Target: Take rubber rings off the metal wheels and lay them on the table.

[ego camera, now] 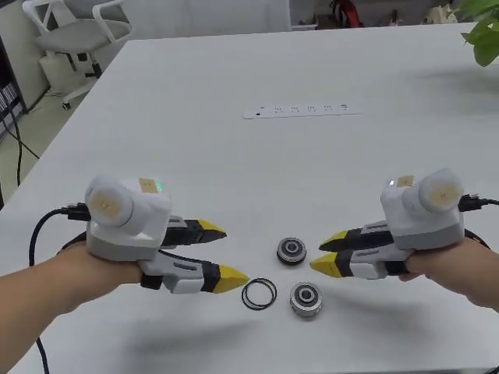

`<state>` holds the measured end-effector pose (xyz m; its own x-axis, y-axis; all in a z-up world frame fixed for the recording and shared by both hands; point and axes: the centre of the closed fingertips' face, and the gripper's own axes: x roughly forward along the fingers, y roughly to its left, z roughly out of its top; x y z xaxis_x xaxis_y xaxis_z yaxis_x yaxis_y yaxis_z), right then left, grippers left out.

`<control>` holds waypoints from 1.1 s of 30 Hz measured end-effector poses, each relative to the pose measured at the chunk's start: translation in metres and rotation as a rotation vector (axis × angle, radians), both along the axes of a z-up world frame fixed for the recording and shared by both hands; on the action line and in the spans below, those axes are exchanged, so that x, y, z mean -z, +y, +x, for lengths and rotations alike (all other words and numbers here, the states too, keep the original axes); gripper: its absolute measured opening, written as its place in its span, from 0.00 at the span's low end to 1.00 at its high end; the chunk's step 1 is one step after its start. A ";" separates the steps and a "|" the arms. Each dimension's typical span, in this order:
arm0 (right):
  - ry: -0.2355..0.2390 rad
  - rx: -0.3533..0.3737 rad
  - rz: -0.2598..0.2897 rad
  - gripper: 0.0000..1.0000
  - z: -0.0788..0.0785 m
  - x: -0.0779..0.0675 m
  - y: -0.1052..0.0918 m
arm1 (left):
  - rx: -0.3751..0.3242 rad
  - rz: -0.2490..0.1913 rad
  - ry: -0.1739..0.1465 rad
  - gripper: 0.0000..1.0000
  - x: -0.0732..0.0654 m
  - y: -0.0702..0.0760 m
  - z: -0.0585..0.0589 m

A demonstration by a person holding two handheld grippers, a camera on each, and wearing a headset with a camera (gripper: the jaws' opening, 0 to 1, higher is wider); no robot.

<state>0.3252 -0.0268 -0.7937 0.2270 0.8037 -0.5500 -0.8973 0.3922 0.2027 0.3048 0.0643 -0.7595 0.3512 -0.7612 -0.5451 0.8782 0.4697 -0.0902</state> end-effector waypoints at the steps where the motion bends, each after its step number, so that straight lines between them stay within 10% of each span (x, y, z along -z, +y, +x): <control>1: -0.002 -0.001 -0.001 0.22 0.000 0.000 0.002 | -0.001 0.001 0.001 0.50 0.001 -0.001 0.001; 33: -0.065 0.007 -0.033 0.27 0.006 0.010 0.011 | 0.024 0.010 0.032 0.35 0.023 -0.050 0.017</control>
<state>0.3313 -0.0158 -0.8040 0.2683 0.7835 -0.5605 -0.9054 0.4039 0.1311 0.3222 0.0147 -0.7824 0.3149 -0.7638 -0.5635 0.8862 0.4492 -0.1136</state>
